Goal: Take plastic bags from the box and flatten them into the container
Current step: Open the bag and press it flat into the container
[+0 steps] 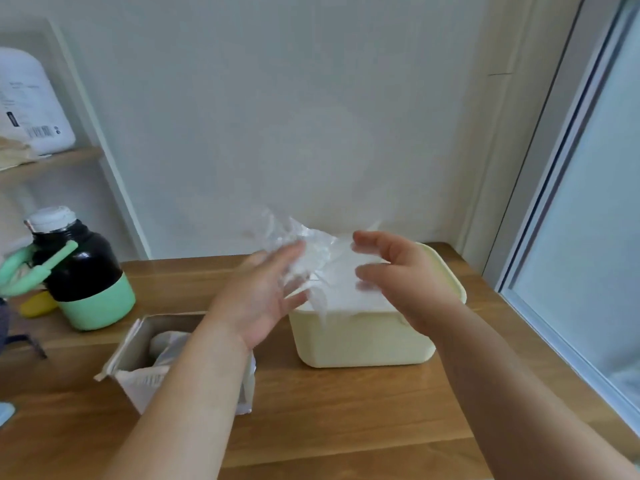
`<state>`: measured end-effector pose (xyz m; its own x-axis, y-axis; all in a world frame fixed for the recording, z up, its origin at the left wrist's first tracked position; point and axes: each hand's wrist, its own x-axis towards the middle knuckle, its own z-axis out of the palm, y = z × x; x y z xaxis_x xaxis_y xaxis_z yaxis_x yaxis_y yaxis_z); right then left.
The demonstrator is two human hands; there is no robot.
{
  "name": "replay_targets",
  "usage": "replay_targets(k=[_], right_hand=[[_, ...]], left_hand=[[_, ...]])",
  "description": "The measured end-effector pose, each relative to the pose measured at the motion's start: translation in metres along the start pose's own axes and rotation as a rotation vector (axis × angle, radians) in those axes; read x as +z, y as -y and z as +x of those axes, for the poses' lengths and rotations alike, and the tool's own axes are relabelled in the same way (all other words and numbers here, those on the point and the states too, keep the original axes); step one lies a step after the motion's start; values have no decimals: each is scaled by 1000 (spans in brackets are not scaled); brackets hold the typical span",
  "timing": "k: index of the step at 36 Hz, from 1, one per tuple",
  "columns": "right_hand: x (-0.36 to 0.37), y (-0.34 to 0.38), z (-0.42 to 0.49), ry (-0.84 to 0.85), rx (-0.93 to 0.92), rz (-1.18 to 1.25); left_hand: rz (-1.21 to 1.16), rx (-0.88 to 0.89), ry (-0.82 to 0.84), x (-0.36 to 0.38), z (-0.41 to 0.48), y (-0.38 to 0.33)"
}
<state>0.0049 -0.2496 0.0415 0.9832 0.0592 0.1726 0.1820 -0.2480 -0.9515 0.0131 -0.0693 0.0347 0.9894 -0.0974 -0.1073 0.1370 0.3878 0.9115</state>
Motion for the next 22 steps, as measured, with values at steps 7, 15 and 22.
replay_targets(k=[7, 15, 22], right_hand=[[-20, -12, 18, -278, 104, 70], [-47, -44, 45, -233, 170, -190], [-56, -50, 55, -54, 215, -525]], left_hand=[[59, 72, -274, 0, 35, 6], [801, 586, -735, -2, 44, 0], [1474, 555, 295, 47, 46, 17]])
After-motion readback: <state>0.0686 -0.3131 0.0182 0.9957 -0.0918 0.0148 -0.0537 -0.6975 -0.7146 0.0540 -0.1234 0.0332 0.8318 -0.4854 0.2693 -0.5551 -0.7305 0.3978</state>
